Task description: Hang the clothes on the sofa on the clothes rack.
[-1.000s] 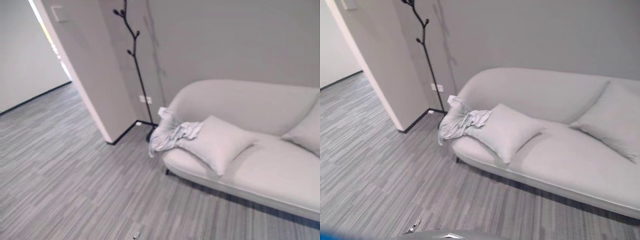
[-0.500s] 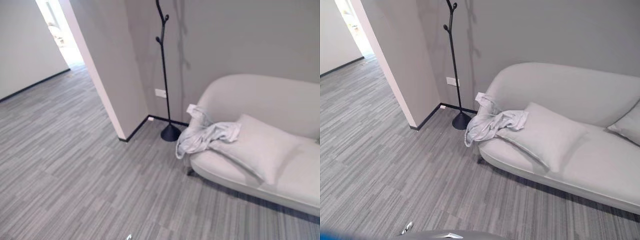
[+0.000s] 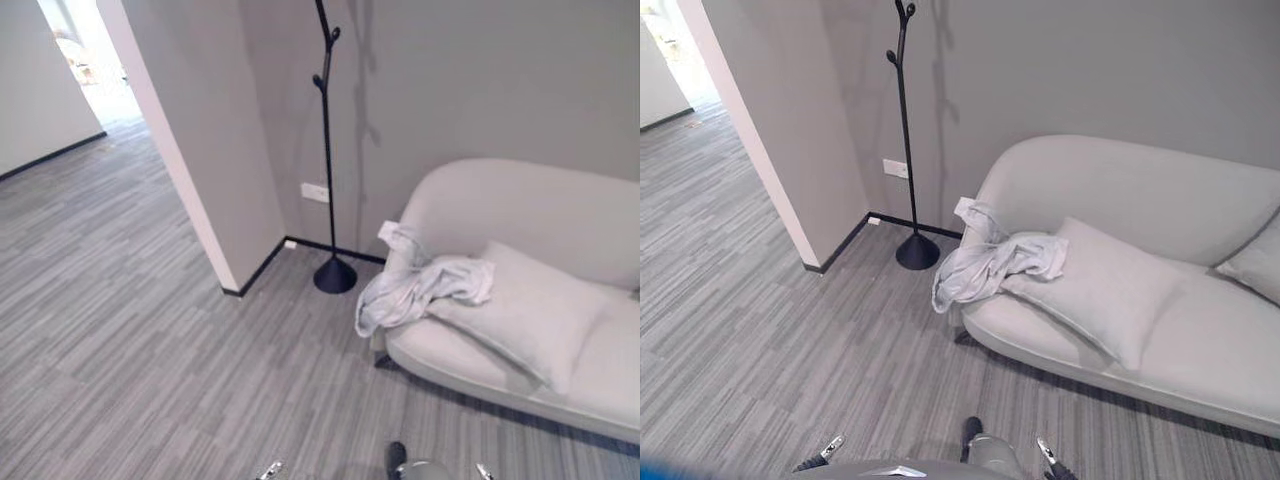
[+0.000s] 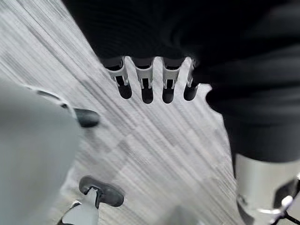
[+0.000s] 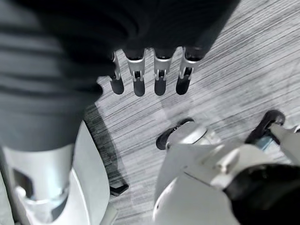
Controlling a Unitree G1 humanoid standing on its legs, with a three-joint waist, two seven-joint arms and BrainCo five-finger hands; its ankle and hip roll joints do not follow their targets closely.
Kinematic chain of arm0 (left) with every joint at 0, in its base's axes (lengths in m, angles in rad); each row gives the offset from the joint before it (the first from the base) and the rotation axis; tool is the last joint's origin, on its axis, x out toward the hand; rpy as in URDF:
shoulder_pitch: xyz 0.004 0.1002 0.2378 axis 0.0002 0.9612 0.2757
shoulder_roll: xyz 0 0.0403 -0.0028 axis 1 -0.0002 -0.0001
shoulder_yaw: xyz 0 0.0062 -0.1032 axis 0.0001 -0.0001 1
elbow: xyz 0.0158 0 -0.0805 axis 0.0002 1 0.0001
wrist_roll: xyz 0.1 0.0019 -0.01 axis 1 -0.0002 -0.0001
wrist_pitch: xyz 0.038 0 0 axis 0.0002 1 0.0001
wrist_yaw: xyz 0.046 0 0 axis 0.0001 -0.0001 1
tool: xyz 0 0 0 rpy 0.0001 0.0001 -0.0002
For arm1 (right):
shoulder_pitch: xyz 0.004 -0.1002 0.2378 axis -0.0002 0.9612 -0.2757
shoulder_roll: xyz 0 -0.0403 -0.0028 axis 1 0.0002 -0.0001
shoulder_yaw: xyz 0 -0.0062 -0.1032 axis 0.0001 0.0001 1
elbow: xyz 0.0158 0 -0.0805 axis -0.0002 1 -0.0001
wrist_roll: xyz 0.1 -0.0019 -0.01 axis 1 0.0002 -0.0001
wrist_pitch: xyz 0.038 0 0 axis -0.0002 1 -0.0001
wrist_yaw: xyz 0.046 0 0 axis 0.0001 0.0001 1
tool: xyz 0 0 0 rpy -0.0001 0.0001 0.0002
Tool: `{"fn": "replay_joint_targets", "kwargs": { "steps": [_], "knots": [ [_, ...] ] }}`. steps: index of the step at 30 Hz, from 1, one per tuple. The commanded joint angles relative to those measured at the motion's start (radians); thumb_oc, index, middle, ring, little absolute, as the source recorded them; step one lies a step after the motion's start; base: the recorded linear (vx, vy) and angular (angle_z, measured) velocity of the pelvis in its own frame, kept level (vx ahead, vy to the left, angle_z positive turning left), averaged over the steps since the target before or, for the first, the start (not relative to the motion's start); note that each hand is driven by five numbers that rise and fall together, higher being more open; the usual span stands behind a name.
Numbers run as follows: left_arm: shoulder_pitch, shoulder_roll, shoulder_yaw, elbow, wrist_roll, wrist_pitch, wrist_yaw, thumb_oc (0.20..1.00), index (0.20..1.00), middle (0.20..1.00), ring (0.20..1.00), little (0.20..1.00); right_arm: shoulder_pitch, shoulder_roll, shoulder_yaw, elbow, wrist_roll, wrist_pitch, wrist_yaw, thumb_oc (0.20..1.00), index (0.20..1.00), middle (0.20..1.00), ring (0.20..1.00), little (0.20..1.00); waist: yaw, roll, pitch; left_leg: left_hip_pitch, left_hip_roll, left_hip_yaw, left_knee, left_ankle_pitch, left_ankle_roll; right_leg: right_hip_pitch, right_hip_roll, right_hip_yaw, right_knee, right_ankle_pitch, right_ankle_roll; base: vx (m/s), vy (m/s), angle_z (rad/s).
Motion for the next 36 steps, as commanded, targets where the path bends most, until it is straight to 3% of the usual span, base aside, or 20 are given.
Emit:
{"fn": "replay_joint_targets", "kwargs": {
  "steps": [1,4,5,7,8,12,14,16,20,21,22,23,26,31,35,36],
  "knots": [
    [-0.012,-0.037,-0.034,0.046,0.061,-0.005,-0.022,1.0,1.0,1.0,1.0,1.0,-0.05,0.006,0.018,0.006,0.006,-0.038,-0.003,1.0,1.0,1.0,1.0,1.0,-0.032,0.021,0.019,-0.038,-0.022,-0.082,0.013,0.012,0.01,0.008,0.036,0.036,-0.125,0.125,0.022,0.29,-0.138,0.4],
    [-0.012,-0.037,-0.03,0.048,0.058,-0.001,-0.026,1.0,1.0,1.0,1.0,1.0,-0.043,0.005,0.023,0.0,-0.002,-0.036,-0.003,1.0,1.0,1.0,1.0,1.0,-0.032,0.022,0.011,-0.005,-0.017,-0.098,0.013,-0.007,0.004,0.031,0.032,0.035,-0.112,0.106,0.01,0.3,-0.167,0.21],
    [-0.015,-0.029,-0.026,0.045,0.062,-0.007,-0.014,1.0,1.0,1.0,1.0,1.0,-0.044,-0.004,0.047,-0.004,-0.041,-0.041,-0.011,1.0,1.0,1.0,1.0,1.0,-0.031,0.031,-0.006,0.029,0.005,-0.104,0.013,-0.024,-0.006,0.042,0.048,0.051,-0.074,0.071,-0.009,0.39,-0.26,0.22],
    [-0.032,-0.023,-0.026,0.025,0.057,-0.016,0.001,1.0,1.0,1.0,1.0,1.0,-0.057,-0.026,0.107,-0.084,-0.133,-0.064,-0.027,1.0,1.0,1.0,1.0,1.0,-0.024,0.039,-0.021,-0.003,0.051,-0.105,0.135,0.033,-0.04,0.085,0.063,0.045,-0.069,0.038,-0.039,0.34,-0.279,0.19],
    [-0.032,-0.023,-0.026,0.025,0.057,-0.016,0.001,1.0,1.0,1.0,1.0,1.0,-0.057,-0.025,0.107,-0.084,-0.133,-0.064,-0.027,1.0,1.0,1.0,1.0,1.0,-0.025,0.037,-0.023,-0.007,0.049,-0.106,0.135,0.035,-0.039,0.082,0.061,0.045,-0.07,0.04,-0.039,0.12,-0.171,0.15],
    [-0.07,-0.049,-0.095,-0.113,0.034,-0.028,0.035,1.0,1.0,1.0,1.0,1.0,-0.068,-0.087,0.191,-0.345,-0.319,-0.091,-0.104,1.0,1.0,1.0,1.0,1.0,0.006,-0.011,0.014,-0.218,0.1,-0.112,0.582,0.173,-0.079,0.2,0.057,0.036,-0.134,0.004,-0.098,0.13,-0.26,0.2],
    [-0.069,-0.058,-0.108,-0.127,0.032,-0.032,0.038,1.0,1.0,1.0,1.0,1.0,-0.07,-0.101,0.206,-0.371,-0.359,-0.09,-0.111,1.0,1.0,1.0,1.0,1.0,0.014,-0.016,0.02,-0.248,0.114,-0.099,0.624,0.18,-0.075,0.224,0.054,0.035,-0.141,-0.008,-0.105,0.16,-0.149,-0.34],
    [-0.055,-0.061,-0.132,-0.166,0.051,-0.033,0.03,1.0,1.0,1.0,1.0,1.0,-0.061,-0.128,0.216,-0.456,-0.384,-0.09,-0.111,1.0,1.0,1.0,1.0,1.0,0.031,-0.023,0.021,-0.297,0.15,-0.042,0.55,0.168,-0.055,0.259,0.029,0.033,-0.142,-0.034,-0.103,0.24,-0.054,-0.25],
    [-0.044,-0.053,-0.137,-0.247,0.015,-0.043,0.048,1.0,1.0,1.0,1.0,1.0,-0.037,-0.151,0.202,-0.511,-0.423,-0.091,-0.123,1.0,1.0,1.0,1.0,1.0,0.043,-0.004,0.023,-0.336,0.17,-0.032,0.312,0.182,-0.064,0.278,0.003,0.025,-0.113,-0.089,-0.09,0.15,0.068,0.35],
    [-0.043,-0.053,-0.137,-0.247,0.015,-0.043,0.048,1.0,1.0,1.0,1.0,1.0,-0.036,-0.151,0.202,-0.511,-0.423,-0.091,-0.123,1.0,1.0,1.0,1.0,1.0,0.043,-0.005,0.021,-0.337,0.169,-0.032,0.309,0.185,-0.064,0.276,0.002,0.025,-0.114,-0.088,-0.09,0.12,0.075,1.03],
    [-0.038,-0.056,-0.143,-0.272,0.006,-0.043,0.05,1.0,1.0,1.0,1.0,1.0,-0.03,-0.153,0.201,-0.51,-0.44,-0.094,-0.128,1.0,1.0,1.0,1.0,1.0,0.047,0.003,0.023,-0.356,0.172,-0.047,0.25,0.21,-0.073,0.284,0.0,0.028,-0.105,-0.101,-0.088,0.23,0.114,0.26],
    [-0.036,-0.058,-0.158,-0.3,0.002,-0.047,0.055,1.0,1.0,1.0,1.0,1.0,-0.027,-0.156,0.203,-0.504,-0.477,-0.095,-0.146,1.0,1.0,1.0,1.0,1.0,0.057,0.027,0.028,-0.384,0.188,-0.1,0.138,0.283,-0.093,0.31,0.002,0.04,-0.09,-0.125,-0.08,0.23,0.113,-0.52],
    [-0.04,-0.062,-0.172,-0.309,0.004,-0.051,0.062,1.0,1.0,1.0,1.0,1.0,-0.028,-0.159,0.203,-0.482,-0.503,-0.097,-0.164,1.0,1.0,1.0,1.0,1.0,0.06,0.038,0.037,-0.399,0.21,-0.132,0.056,0.317,-0.11,0.338,-0.014,0.054,-0.071,-0.148,-0.068,0.24,0.117,-0.36],
    [-0.071,-0.07,-0.192,-0.286,0.028,-0.058,0.067,1.0,1.0,1.0,1.0,1.0,-0.034,-0.185,0.213,-0.424,-0.537,-0.095,-0.158,1.0,1.0,1.0,1.0,1.0,0.06,0.071,0.025,-0.47,0.336,-0.165,0.013,0.371,-0.172,0.392,-0.079,0.143,-0.053,-0.202,-0.021,0.41,0.248,-0.33],
    [-0.083,-0.073,-0.212,-0.273,0.059,-0.059,0.065,1.0,1.0,1.0,1.0,1.0,-0.023,-0.186,0.199,-0.403,-0.524,-0.095,-0.154,1.0,1.0,1.0,1.0,1.0,0.058,0.079,0.014,-0.489,0.373,-0.144,0.013,0.422,-0.2,0.449,-0.141,0.161,-0.099,-0.202,0.01,0.37,0.298,-0.41],
    [-0.08,-0.073,-0.219,-0.274,0.071,-0.057,0.054,1.0,1.0,1.0,1.0,1.0,-0.016,-0.182,0.194,-0.405,-0.522,-0.094,-0.147,1.0,1.0,1.0,1.0,1.0,0.056,0.085,0.004,-0.475,0.378,-0.123,0.013,0.411,-0.197,0.455,-0.159,0.166,-0.109,-0.195,0.023,0.68,0.603,-0.32]
  ]
}}
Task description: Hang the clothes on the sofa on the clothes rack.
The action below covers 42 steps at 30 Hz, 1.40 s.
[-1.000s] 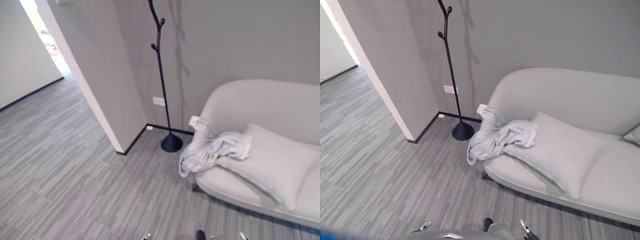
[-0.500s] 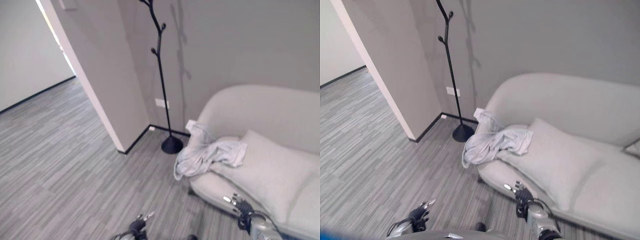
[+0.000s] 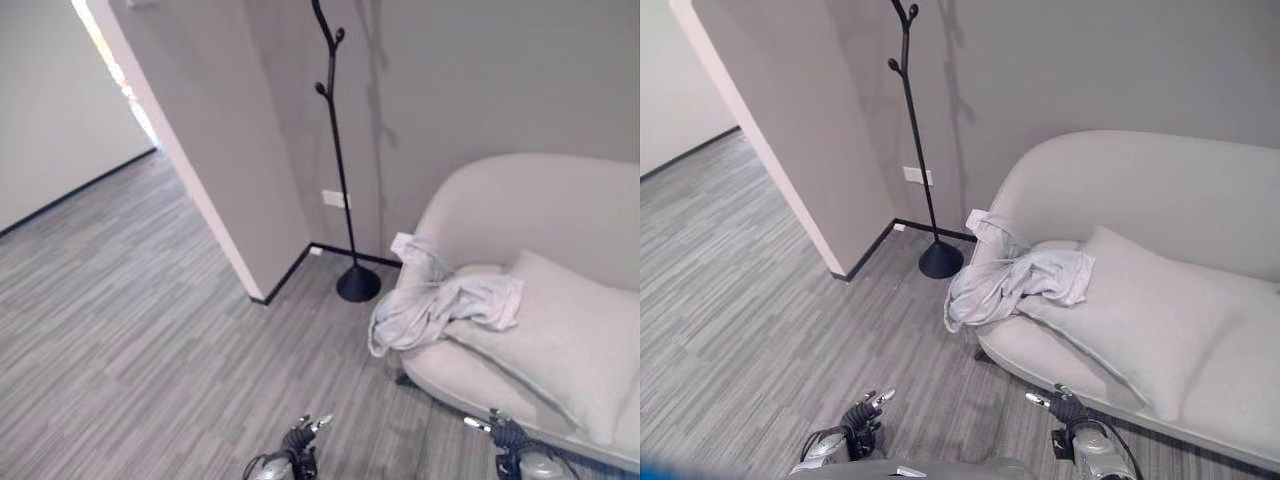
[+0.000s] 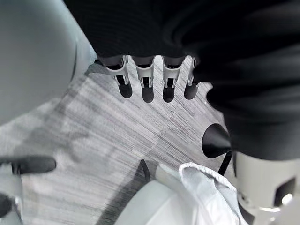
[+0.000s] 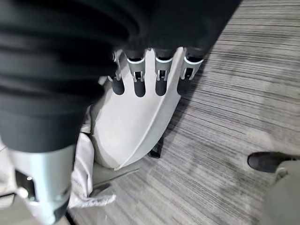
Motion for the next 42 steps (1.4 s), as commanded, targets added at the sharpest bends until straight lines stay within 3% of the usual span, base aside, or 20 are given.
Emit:
{"fn": "replay_joint_targets", "kwargs": {
  "steps": [1,3,4,5,6,9,10,11,14,15,16,17,19,22,31,32,34,37,39,42],
  "knots": [
    [-0.019,0.003,-0.014,0.012,0.088,-0.03,-0.02,1.0,1.0,1.0,1.0,1.0,0.003,0.003,0.009,-0.02,0.011,-0.034,0.016,1.0,1.0,1.0,1.0,1.0,-0.022,0.002,-0.063,-0.086,0.03,0.052,0.008,0.205,-0.098,0.193,-0.198,-0.054,-0.188,0.1,0.118,0.49,0.454,-0.29],
    [-0.024,0.004,-0.022,0.031,0.11,-0.028,-0.021,1.0,1.0,1.0,1.0,1.0,0.004,0.013,0.004,-0.012,0.012,-0.032,0.014,1.0,1.0,1.0,1.0,1.0,-0.024,-0.01,-0.067,-0.11,0.006,0.064,0.075,0.192,-0.101,0.2,-0.234,-0.069,-0.202,0.142,0.127,0.38,0.356,-0.24],
    [-0.021,0.008,-0.014,0.046,0.11,-0.029,-0.011,1.0,1.0,1.0,1.0,1.0,0.007,0.023,-0.002,0.006,0.005,-0.025,0.01,1.0,1.0,1.0,1.0,1.0,-0.025,-0.025,-0.072,-0.121,-0.028,0.069,0.121,0.163,-0.089,0.191,-0.266,-0.071,-0.201,0.209,0.134,0.53,0.54,-0.26],
    [-0.013,0.022,-0.001,0.055,0.108,-0.032,-0.01,1.0,1.0,1.0,1.0,1.0,0.02,0.052,0.003,-0.006,0.005,-0.02,0.017,1.0,1.0,1.0,1.0,1.0,-0.026,-0.051,-0.079,-0.137,-0.085,0.104,0.173,0.105,-0.054,0.149,-0.326,-0.068,-0.17,0.371,0.15,0.39,0.404,-0.34],
    [-0.013,0.022,-0.001,0.055,0.108,-0.032,-0.01,1.0,1.0,1.0,1.0,1.0,0.02,0.052,0.003,-0.006,0.005,-0.02,0.017,1.0,1.0,1.0,1.0,1.0,-0.024,-0.051,-0.081,-0.14,-0.084,0.105,0.173,0.105,-0.054,0.145,-0.326,-0.066,-0.17,0.372,0.15,0.33,0.4,-0.42],
    [0.001,0.057,0.023,0.036,0.084,-0.026,-0.018,1.0,1.0,1.0,1.0,1.0,0.013,0.081,-0.006,-0.017,0.053,-0.02,0.01,1.0,1.0,1.0,1.0,1.0,-0.009,-0.059,-0.074,-0.108,-0.147,0.143,0.173,0.034,0.008,0.042,-0.389,-0.098,-0.073,0.579,0.127,0.22,0.367,-0.48],
    [0.004,0.075,0.038,0.036,0.077,-0.02,-0.014,1.0,1.0,1.0,1.0,1.0,0.006,0.09,-0.004,-0.032,0.064,-0.02,0.004,1.0,1.0,1.0,1.0,1.0,-0.004,-0.057,-0.063,-0.087,-0.166,0.152,0.171,0.011,0.03,0.016,-0.406,-0.133,-0.034,0.603,0.113,0.22,0.461,-0.46],
    [0.0,0.09,0.055,0.05,0.077,-0.018,-0.01,1.0,1.0,1.0,1.0,1.0,-0.002,0.09,0.003,-0.054,0.059,-0.023,-0.002,1.0,1.0,1.0,1.0,1.0,0.0,-0.054,-0.055,-0.07,-0.18,0.172,0.162,-0.007,0.043,0.004,-0.408,-0.182,-0.017,0.592,0.104,0.29,0.548,-0.21],
    [0.015,0.132,0.096,0.09,0.165,-0.014,0.002,1.0,1.0,1.0,1.0,1.0,0.039,0.073,0.017,-0.263,-0.001,-0.034,-0.021,1.0,1.0,1.0,1.0,1.0,-0.043,-0.043,-0.039,0.046,-0.25,0.182,0.072,-0.049,0.076,-0.093,-0.239,-0.177,0.069,0.36,0.076,0.26,0.425,-0.31],
    [0.016,0.132,0.096,0.09,0.165,-0.014,0.002,1.0,1.0,1.0,1.0,1.0,0.041,0.072,0.017,-0.266,-0.001,-0.032,-0.022,1.0,1.0,1.0,1.0,1.0,-0.043,-0.043,-0.039,0.048,-0.249,0.182,0.069,-0.048,0.076,-0.094,-0.239,-0.177,0.072,0.357,0.075,0.14,0.247,0.06],
    [0.014,0.145,0.129,0.099,0.168,-0.011,0.008,1.0,1.0,1.0,1.0,1.0,0.062,0.047,-0.004,-0.349,-0.043,-0.041,-0.039,1.0,1.0,1.0,1.0,1.0,-0.058,-0.031,-0.017,0.101,-0.266,0.197,0.019,-0.044,0.088,-0.158,-0.138,-0.221,0.048,0.267,0.053,0.12,0.162,0.12],
    [0.015,0.144,0.128,0.099,0.168,-0.011,0.007,1.0,1.0,1.0,1.0,1.0,0.064,0.047,-0.005,-0.349,-0.043,-0.041,-0.039,1.0,1.0,1.0,1.0,1.0,-0.06,-0.032,-0.017,0.113,-0.271,0.186,0.014,-0.058,0.081,-0.15,-0.141,-0.215,0.055,0.25,0.062,0.1,0.197,0.07],
    [0.009,0.135,0.165,0.097,0.15,-0.012,0.02,1.0,1.0,1.0,1.0,1.0,0.086,0.019,-0.026,-0.414,-0.108,-0.041,-0.072,1.0,1.0,1.0,1.0,1.0,-0.08,-0.037,0.007,0.161,-0.297,0.184,-0.003,-0.067,0.092,-0.178,-0.035,-0.244,-0.039,0.241,0.061,0.15,0.092,-0.02],
    [0.01,0.105,0.184,0.103,0.116,-0.013,0.023,1.0,1.0,1.0,1.0,1.0,0.092,0.003,-0.037,-0.435,-0.132,-0.043,-0.084,1.0,1.0,1.0,1.0,1.0,-0.093,-0.05,0.005,0.191,-0.323,0.169,-0.003,-0.092,0.097,-0.192,0.029,-0.234,-0.12,0.267,0.063,0.18,0.041,0.15],
    [0.039,0.026,0.117,0.104,0.161,0.008,-0.005,1.0,1.0,1.0,1.0,1.0,0.075,-0.027,0.016,-0.476,-0.251,-0.02,-0.106,1.0,1.0,1.0,1.0,1.0,-0.082,-0.069,-0.018,0.255,-0.342,0.143,0.02,-0.134,0.095,-0.116,0.052,-0.227,-0.148,0.254,0.036,0.16,-0.075,0.24],
    [0.031,0.031,0.116,0.092,0.163,0.006,0.004,1.0,1.0,1.0,1.0,1.0,0.06,-0.038,0.021,-0.487,-0.269,-0.019,-0.114,1.0,1.0,1.0,1.0,1.0,-0.079,-0.073,-0.02,0.251,-0.332,0.148,0.104,-0.17,0.084,-0.095,0.049,-0.223,-0.147,0.244,0.029,0.13,-0.14,-0.05],
    [0.021,0.033,0.116,0.063,0.158,-0.001,0.019,1.0,1.0,1.0,1.0,1.0,0.059,-0.062,0.013,-0.54,-0.311,-0.022,-0.128,1.0,1.0,1.0,1.0,1.0,-0.076,-0.075,-0.016,0.222,-0.31,0.155,0.224,-0.165,0.065,-0.066,0.054,-0.214,-0.152,0.233,0.012,0.14,-0.169,-0.07],
    [0.015,0.031,0.108,-0.002,0.124,-0.01,0.046,1.0,1.0,1.0,1.0,1.0,0.047,-0.097,-0.016,-0.566,-0.391,-0.002,-0.193,1.0,1.0,1.0,1.0,1.0,-0.066,-0.086,0.006,0.103,-0.254,0.141,0.499,-0.075,0.028,-0.017,0.059,-0.202,-0.159,0.213,-0.029,0.09,-0.166,0.05],
    [0.017,0.027,0.106,-0.011,0.119,-0.009,0.052,1.0,1.0,1.0,1.0,1.0,0.042,-0.11,-0.033,-0.571,-0.409,0.003,-0.221,1.0,1.0,1.0,1.0,1.0,-0.056,-0.093,0.008,0.044,-0.241,0.11,0.628,-0.035,0.03,0.012,0.07,-0.184,-0.169,0.201,-0.048,0.12,-0.12,0.02],
    [0.036,0.019,0.093,-0.044,0.088,-0.01,0.055,1.0,1.0,1.0,1.0,1.0,0.029,-0.126,-0.051,-0.539,-0.454,0.033,-0.274,1.0,1.0,1.0,1.0,1.0,-0.038,-0.103,-0.001,-0.008,-0.236,0.093,0.581,-0.049,0.059,0.051,0.058,-0.159,-0.199,0.198,-0.041,0.19,-0.033,-0.62]
  ]
}}
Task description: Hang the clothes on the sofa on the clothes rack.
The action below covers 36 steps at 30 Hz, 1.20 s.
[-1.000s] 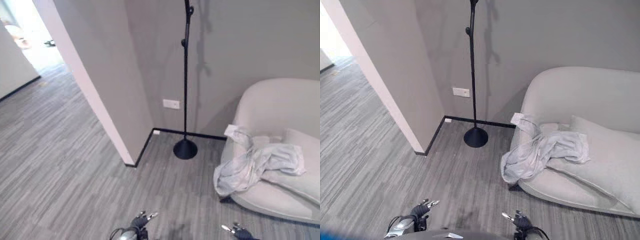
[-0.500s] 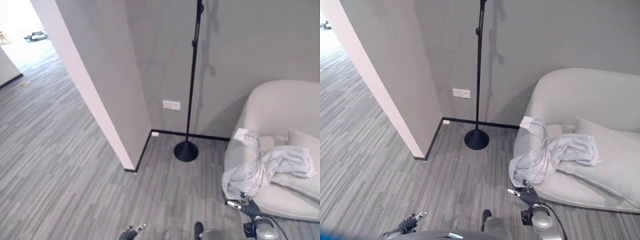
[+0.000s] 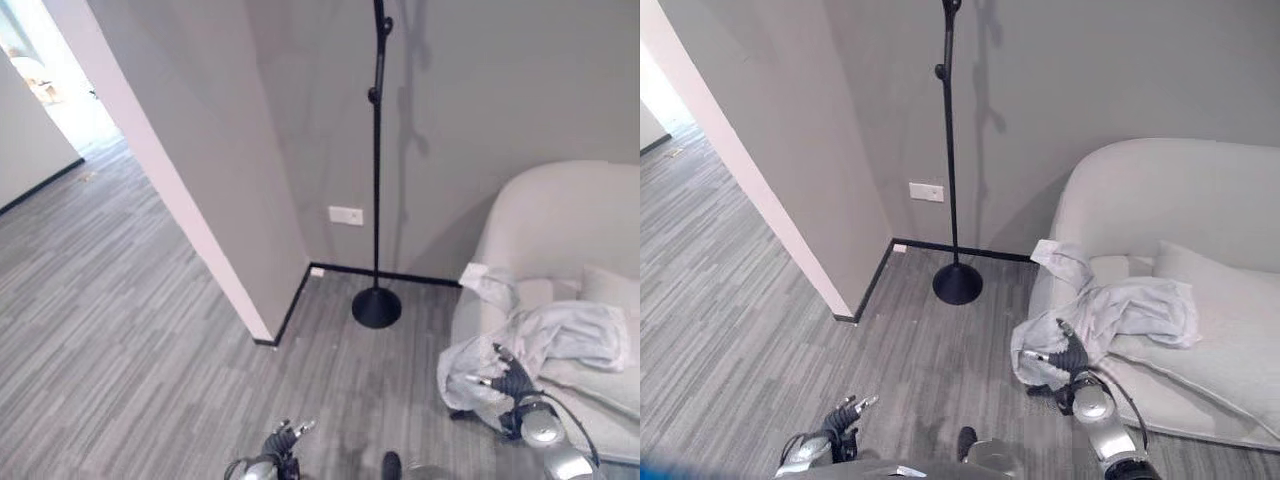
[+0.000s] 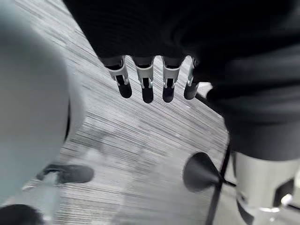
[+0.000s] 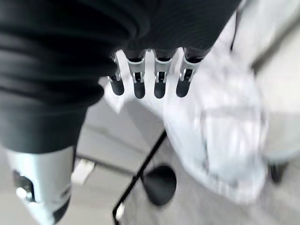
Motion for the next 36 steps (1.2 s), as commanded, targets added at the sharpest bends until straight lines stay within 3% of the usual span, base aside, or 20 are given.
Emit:
{"fn": "replay_joint_targets", "kwargs": {
  "steps": [1,2,3,4,5,6,8,12,15,17,18,21,22,23,25,27,30,32,36],
  "knots": [
    [0.026,-0.009,-0.021,-0.046,-0.049,-0.018,0.014,1.0,1.0,1.0,1.0,1.0,0.0,-0.038,-0.016,-0.022,-0.076,0.017,-0.093,1.0,1.0,1.0,1.0,1.0,-0.007,-0.059,-0.031,-0.013,-0.044,-0.002,-0.092,-0.027,0.055,0.151,-0.061,0.06,-0.098,0.023,0.034,0.2,0.015,-0.52],
    [0.026,-0.009,-0.021,-0.046,-0.049,-0.017,0.014,1.0,1.0,1.0,1.0,1.0,-0.001,-0.037,-0.016,-0.022,-0.076,0.017,-0.093,1.0,1.0,1.0,1.0,1.0,-0.007,-0.061,-0.033,-0.012,-0.047,0.0,-0.099,-0.021,0.056,0.148,-0.063,0.061,-0.099,0.024,0.034,0.2,0.073,0.27],
    [0.04,-0.013,-0.033,-0.064,-0.068,-0.021,0.026,1.0,1.0,1.0,1.0,1.0,-0.03,-0.046,-0.023,-0.007,-0.108,0.037,-0.138,1.0,1.0,1.0,1.0,1.0,0.012,-0.054,-0.037,-0.015,-0.064,-0.066,-0.289,-0.032,0.06,0.164,-0.067,0.077,-0.11,0.01,0.048,0.13,0.056,0.43],
    [0.04,-0.013,-0.033,-0.065,-0.068,-0.021,0.026,1.0,1.0,1.0,1.0,1.0,-0.03,-0.046,-0.023,-0.007,-0.108,0.037,-0.139,1.0,1.0,1.0,1.0,1.0,0.012,-0.056,-0.038,-0.012,-0.067,-0.065,-0.298,-0.025,0.061,0.162,-0.069,0.077,-0.111,0.011,0.048,0.21,0.068,-0.02],
    [0.043,-0.016,-0.037,-0.065,-0.075,-0.021,0.03,1.0,1.0,1.0,1.0,1.0,-0.044,-0.049,-0.021,0.005,-0.124,0.039,-0.159,1.0,1.0,1.0,1.0,1.0,0.023,-0.046,-0.038,-0.011,-0.076,-0.117,-0.399,0.01,0.05,0.171,-0.061,0.09,-0.111,0.001,0.049,0.26,0.01,-0.65],
    [0.048,-0.019,-0.047,-0.064,-0.088,-0.025,0.043,1.0,1.0,1.0,1.0,1.0,-0.083,-0.056,-0.015,0.062,-0.14,0.052,-0.204,1.0,1.0,1.0,1.0,1.0,0.048,-0.032,-0.028,-0.044,-0.098,-0.241,-0.518,0.069,0.024,0.197,-0.046,0.126,-0.108,-0.022,0.047,0.33,0.013,-0.57],
    [0.052,-0.023,-0.043,-0.061,-0.112,-0.028,0.046,1.0,1.0,1.0,1.0,1.0,-0.106,-0.044,-0.015,0.117,-0.104,0.056,-0.205,1.0,1.0,1.0,1.0,1.0,0.057,-0.018,-0.022,-0.076,-0.105,-0.308,-0.599,0.101,0.003,0.21,-0.033,0.162,-0.102,-0.034,0.046,0.24,0.002,-0.46],
    [0.074,-0.026,-0.02,-0.058,-0.14,-0.02,0.045,1.0,1.0,1.0,1.0,1.0,-0.106,-0.034,-0.006,0.161,-0.063,0.059,-0.188,1.0,1.0,1.0,1.0,1.0,0.075,-0.005,-0.021,-0.124,-0.104,-0.283,-0.614,0.115,-0.009,0.253,-0.032,0.214,-0.105,-0.057,0.055,0.33,0.088,-0.57],
    [0.091,-0.029,-0.016,-0.049,-0.125,-0.019,0.041,1.0,1.0,1.0,1.0,1.0,-0.097,-0.021,0.009,0.179,-0.043,0.055,-0.151,1.0,1.0,1.0,1.0,1.0,0.094,0.021,-0.044,-0.112,-0.09,-0.285,-0.614,0.148,-0.018,0.303,-0.039,0.264,-0.119,-0.088,0.068,0.34,0.148,-1.04],
    [0.075,-0.029,-0.038,0.011,-0.058,-0.018,0.036,1.0,1.0,1.0,1.0,1.0,-0.092,-0.005,0.023,0.209,-0.037,0.055,-0.132,1.0,1.0,1.0,1.0,1.0,0.093,0.019,-0.066,-0.089,-0.086,-0.242,-0.609,0.168,-0.021,0.319,-0.091,0.271,-0.126,-0.091,0.093,0.41,0.206,-0.78],
    [0.076,-0.029,-0.038,0.011,-0.058,-0.019,0.036,1.0,1.0,1.0,1.0,1.0,-0.091,-0.005,0.023,0.208,-0.037,0.055,-0.132,1.0,1.0,1.0,1.0,1.0,0.095,0.017,-0.066,-0.088,-0.087,-0.24,-0.609,0.167,-0.02,0.32,-0.093,0.272,-0.127,-0.091,0.093,0.4,0.196,-0.5],
    [0.047,-0.005,-0.072,0.017,0.025,-0.037,0.036,1.0,1.0,1.0,1.0,1.0,-0.092,0.016,0.038,0.224,-0.02,0.034,-0.112,1.0,1.0,1.0,1.0,1.0,0.097,-0.006,-0.09,-0.084,-0.099,-0.175,-0.592,0.131,0.003,0.282,-0.16,0.28,-0.123,-0.063,0.134,0.37,0.194,-0.18],
    [0.047,-0.005,-0.072,0.017,0.025,-0.037,0.036,1.0,1.0,1.0,1.0,1.0,-0.092,0.016,0.038,0.225,-0.019,0.033,-0.112,1.0,1.0,1.0,1.0,1.0,0.098,-0.008,-0.091,-0.084,-0.099,-0.173,-0.592,0.13,0.003,0.281,-0.162,0.282,-0.124,-0.063,0.134,0.21,0.127,-0.36],
    [0.031,0.005,-0.076,0.024,0.041,-0.044,0.045,1.0,1.0,1.0,1.0,1.0,-0.105,0.024,0.044,0.233,-0.014,0.024,-0.111,1.0,1.0,1.0,1.0,1.0,0.1,-0.023,-0.092,-0.099,-0.107,-0.152,-0.572,0.109,0.018,0.251,-0.185,0.289,-0.118,-0.026,0.151,0.16,0.104,-0.48],
    [0.021,0.008,-0.077,0.031,0.052,-0.046,0.05,1.0,1.0,1.0,1.0,1.0,-0.113,0.029,0.046,0.236,-0.009,0.02,-0.111,1.0,1.0,1.0,1.0,1.0,0.102,-0.031,-0.095,-0.111,-0.11,-0.141,-0.558,0.097,0.026,0.237,-0.196,0.29,-0.117,-0.015,0.161,0.17,0.11,-0.58],
    [-0.003,0.014,-0.097,0.061,0.106,-0.046,0.063,1.0,1.0,1.0,1.0,1.0,-0.125,0.042,0.049,0.247,0.014,0.006,-0.107,1.0,1.0,1.0,1.0,1.0,0.102,-0.055,-0.099,-0.13,-0.131,-0.12,-0.531,0.066,0.05,0.21,-0.228,0.286,-0.103,0.057,0.188,0.2,0.125,-0.3],
    [-0.009,0.016,-0.105,0.075,0.147,-0.046,0.068,1.0,1.0,1.0,1.0,1.0,-0.122,0.046,0.054,0.261,0.009,0.007,-0.104,1.0,1.0,1.0,1.0,1.0,0.101,-0.065,-0.105,-0.137,-0.146,-0.112,-0.518,0.049,0.064,0.193,-0.244,0.281,-0.09,0.093,0.2,0.14,0.097,0.08],
    [-0.011,0.027,-0.107,0.073,0.173,-0.044,0.078,1.0,1.0,1.0,1.0,1.0,-0.117,0.05,0.049,0.285,0.003,0.008,-0.112,1.0,1.0,1.0,1.0,1.0,0.099,-0.076,-0.104,-0.127,-0.172,-0.106,-0.515,0.019,0.088,0.163,-0.265,0.268,-0.03,0.163,0.216,0.19,0.139,0.06],
    [-0.019,0.038,-0.101,0.063,0.174,-0.044,0.095,1.0,1.0,1.0,1.0,1.0,-0.143,0.058,0.052,0.301,-0.007,0.012,-0.137,1.0,1.0,1.0,1.0,1.0,0.104,-0.06,-0.079,-0.106,-0.174,-0.095,-0.523,-0.001,0.111,0.079,-0.266,0.231,0.121,0.219,0.209,0.07,0.099,-0.15]
  ]
}}
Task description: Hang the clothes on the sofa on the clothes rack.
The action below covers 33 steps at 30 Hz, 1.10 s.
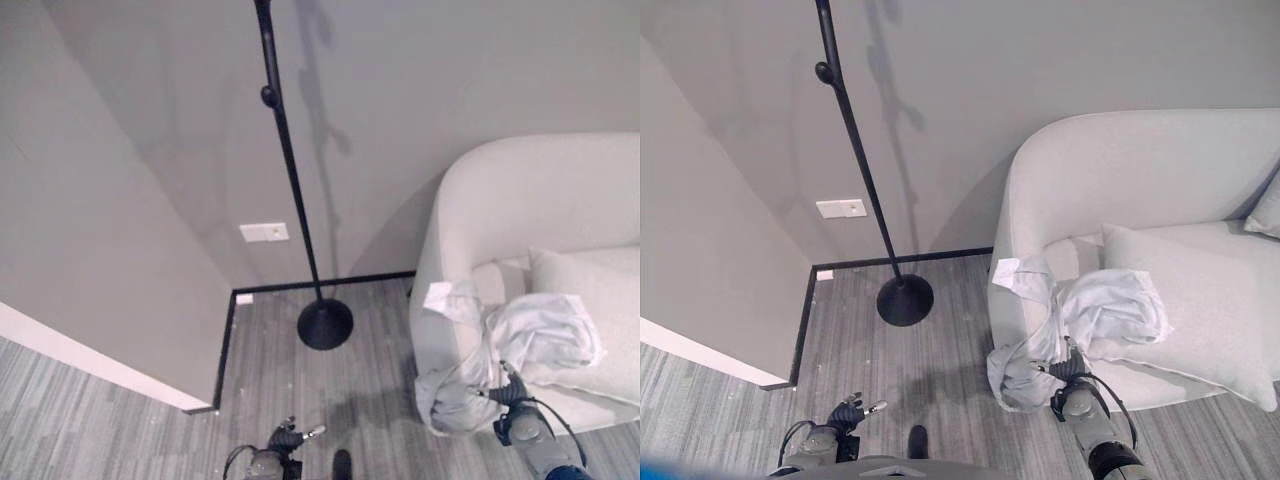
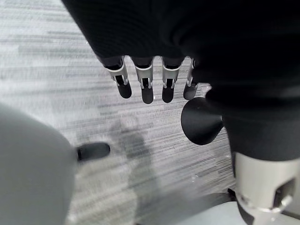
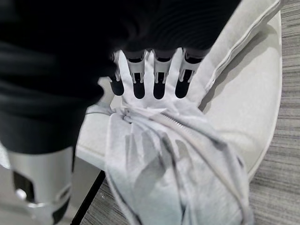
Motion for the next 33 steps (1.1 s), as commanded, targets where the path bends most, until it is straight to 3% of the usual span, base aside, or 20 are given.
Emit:
{"fn": "replay_joint_targets", "kwargs": {
  "steps": [1,4,5,6,7,8,10,12,15,19,21,28,33],
  "knots": [
    [0.003,-0.003,0.051,-0.004,0.05,-0.019,0.037,1.0,1.0,1.0,1.0,1.0,-0.021,-0.033,-0.014,-0.043,-0.018,-0.022,-0.058,1.0,1.0,1.0,1.0,1.0,0.018,-0.002,0.029,-0.123,0.065,0.022,0.1,-0.04,-0.08,-0.002,-0.117,-0.098,-0.018,0.428,-0.025,0.14,0.144,-0.16],
    [0.014,0.004,0.066,-0.008,0.051,-0.022,0.059,1.0,1.0,1.0,1.0,1.0,-0.014,-0.025,-0.001,-0.049,-0.052,-0.013,-0.08,1.0,1.0,1.0,1.0,1.0,0.024,0.003,0.031,-0.077,0.06,0.021,0.087,-0.058,-0.076,-0.005,-0.148,-0.18,-0.026,0.43,-0.036,0.13,0.061,-0.25],
    [0.022,0.005,0.074,-0.01,0.048,-0.032,0.072,1.0,1.0,1.0,1.0,1.0,-0.012,-0.027,0.014,-0.046,-0.087,-0.008,-0.096,1.0,1.0,1.0,1.0,1.0,0.021,0.011,0.028,-0.035,0.061,0.019,0.059,-0.07,-0.082,-0.028,-0.132,-0.217,-0.073,0.383,-0.043,0.17,0.023,-0.22],
    [0.022,0.005,0.074,-0.01,0.048,-0.032,0.072,1.0,1.0,1.0,1.0,1.0,-0.012,-0.028,0.015,-0.046,-0.087,-0.008,-0.096,1.0,1.0,1.0,1.0,1.0,0.021,0.012,0.027,-0.038,0.062,0.018,0.058,-0.068,-0.082,-0.03,-0.131,-0.217,-0.075,0.385,-0.043,0.23,-0.008,-0.18],
    [0.026,0.005,0.073,-0.006,0.05,-0.036,0.074,1.0,1.0,1.0,1.0,1.0,-0.02,-0.042,0.032,-0.041,-0.135,0.002,-0.112,1.0,1.0,1.0,1.0,1.0,0.005,0.034,0.034,-0.002,0.081,0.003,0.039,-0.076,-0.089,-0.099,-0.075,-0.223,-0.125,0.283,-0.052,0.12,-0.013,-0.11],
    [0.026,0.005,0.073,-0.006,0.051,-0.036,0.074,1.0,1.0,1.0,1.0,1.0,-0.02,-0.042,0.032,-0.041,-0.135,0.002,-0.112,1.0,1.0,1.0,1.0,1.0,0.004,0.036,0.036,0.002,0.082,0.001,0.038,-0.077,-0.09,-0.097,-0.074,-0.225,-0.122,0.28,-0.053,0.17,-0.035,-0.09],
    [0.016,0.003,0.071,0.005,0.069,-0.037,0.085,1.0,1.0,1.0,1.0,1.0,-0.042,-0.056,0.049,-0.027,-0.179,0.013,-0.141,1.0,1.0,1.0,1.0,1.0,-0.022,0.038,0.075,0.057,0.079,-0.019,0.025,-0.087,-0.096,-0.17,-0.029,-0.205,-0.194,0.297,-0.048,0.18,-0.087,-0.06],
    [0.007,0.003,0.074,0.017,0.097,-0.036,0.092,1.0,1.0,1.0,1.0,1.0,-0.071,-0.079,0.056,-0.015,-0.217,0.023,-0.162,1.0,1.0,1.0,1.0,1.0,-0.051,0.032,0.116,0.118,0.067,-0.051,0.013,-0.1,-0.103,-0.22,0.024,-0.14,-0.279,0.344,-0.031,0.22,-0.101,0.17],
    [0.007,0.005,0.097,0.028,0.104,-0.041,0.095,1.0,1.0,1.0,1.0,1.0,-0.062,-0.114,0.06,-0.021,-0.27,0.028,-0.167,1.0,1.0,1.0,1.0,1.0,-0.054,0.019,0.127,0.144,0.059,-0.086,0.013,-0.113,-0.112,-0.211,0.044,-0.102,-0.299,0.364,-0.032,0.13,-0.123,0.65],
    [0.035,-0.004,0.118,0.039,0.122,-0.05,0.089,1.0,1.0,1.0,1.0,1.0,-0.048,-0.171,0.1,-0.034,-0.421,0.03,-0.154,1.0,1.0,1.0,1.0,1.0,-0.046,0.01,0.104,0.167,0.078,-0.103,0.013,-0.123,-0.122,-0.166,0.047,-0.117,-0.299,0.36,-0.055,0.12,-0.186,0.91],
    [0.057,-0.005,0.135,0.047,0.127,-0.055,0.072,1.0,1.0,1.0,1.0,1.0,-0.056,-0.265,0.142,-0.041,-0.577,0.025,-0.142,1.0,1.0,1.0,1.0,1.0,-0.037,0.01,0.08,0.181,0.109,-0.127,0.013,-0.122,-0.136,-0.141,0.064,-0.142,-0.274,0.333,-0.074,0.16,-0.211,0.72],
    [0.072,-0.002,0.108,0.026,0.141,-0.066,0.061,1.0,1.0,1.0,1.0,1.0,-0.108,-0.398,0.236,0.008,-0.792,0.05,-0.177,1.0,1.0,1.0,1.0,1.0,-0.027,0.006,0.068,0.178,0.152,-0.172,0.013,-0.115,-0.162,-0.132,0.092,-0.188,-0.223,0.28,-0.104,0.06,-0.146,0.14],
    [0.063,0.022,0.051,-0.041,0.083,-0.084,0.055,1.0,1.0,1.0,1.0,1.0,-0.282,-0.394,0.415,0.238,-0.888,0.097,-0.158,1.0,1.0,1.0,1.0,1.0,-0.001,0.013,0.093,0.104,0.186,-0.222,0.013,-0.077,-0.194,-0.17,0.106,-0.247,-0.219,0.263,-0.116,-0.03,-0.167,0.45]
  ]
}}
